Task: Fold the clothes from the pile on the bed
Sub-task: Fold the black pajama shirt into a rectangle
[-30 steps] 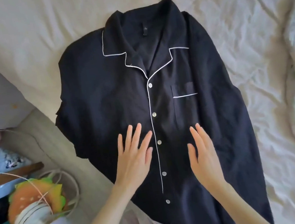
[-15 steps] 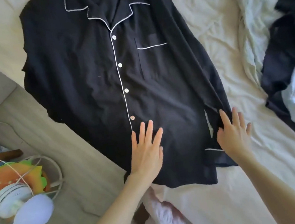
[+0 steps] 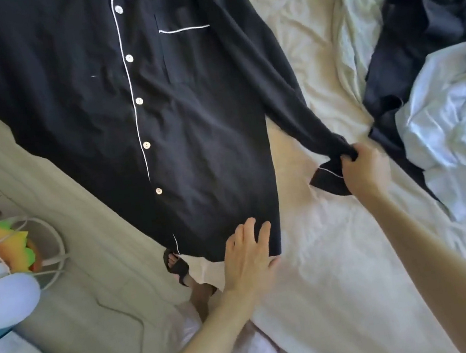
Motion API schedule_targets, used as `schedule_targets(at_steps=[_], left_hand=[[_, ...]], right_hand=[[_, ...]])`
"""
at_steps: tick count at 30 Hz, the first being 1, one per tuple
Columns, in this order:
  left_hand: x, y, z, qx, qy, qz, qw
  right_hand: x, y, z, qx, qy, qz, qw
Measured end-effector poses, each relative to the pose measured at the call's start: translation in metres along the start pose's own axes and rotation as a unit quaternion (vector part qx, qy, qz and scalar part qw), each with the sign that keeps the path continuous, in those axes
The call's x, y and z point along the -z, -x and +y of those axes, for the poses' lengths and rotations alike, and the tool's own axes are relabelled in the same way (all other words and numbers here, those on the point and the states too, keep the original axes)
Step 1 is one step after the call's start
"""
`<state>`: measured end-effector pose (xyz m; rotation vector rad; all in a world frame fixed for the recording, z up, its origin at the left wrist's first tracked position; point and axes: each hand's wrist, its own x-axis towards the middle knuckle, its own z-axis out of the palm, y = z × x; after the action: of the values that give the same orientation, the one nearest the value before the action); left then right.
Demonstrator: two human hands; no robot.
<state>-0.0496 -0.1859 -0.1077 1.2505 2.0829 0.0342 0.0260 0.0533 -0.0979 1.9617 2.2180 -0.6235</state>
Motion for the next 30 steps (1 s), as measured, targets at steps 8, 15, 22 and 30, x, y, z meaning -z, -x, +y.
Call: schedule_targets(at_steps=[8,15,22,30], left_hand=[[-0.003,-0.018,0.023,0.068,0.081,0.049,0.993],[0.009,0.010,0.035,-0.004,0.190,0.090,0.978],[0.009,0.000,0.064,-0.045,0.233,0.144,0.961],[-0.005,0.012,0.039,-0.043,0.223,0.014,0.974]], right_hand=[[-0.007,0.040,0.010,0.058,-0.119,0.010,0.991],[-0.034,0.093,-0.001,-0.112,-0.304,-0.446,0.835],[-0.027,0.078,0.013,-0.112,-0.346,-0.373,0.853],[-0.025,0.063,0.025,-0.114,-0.333,-0.252,0.901]])
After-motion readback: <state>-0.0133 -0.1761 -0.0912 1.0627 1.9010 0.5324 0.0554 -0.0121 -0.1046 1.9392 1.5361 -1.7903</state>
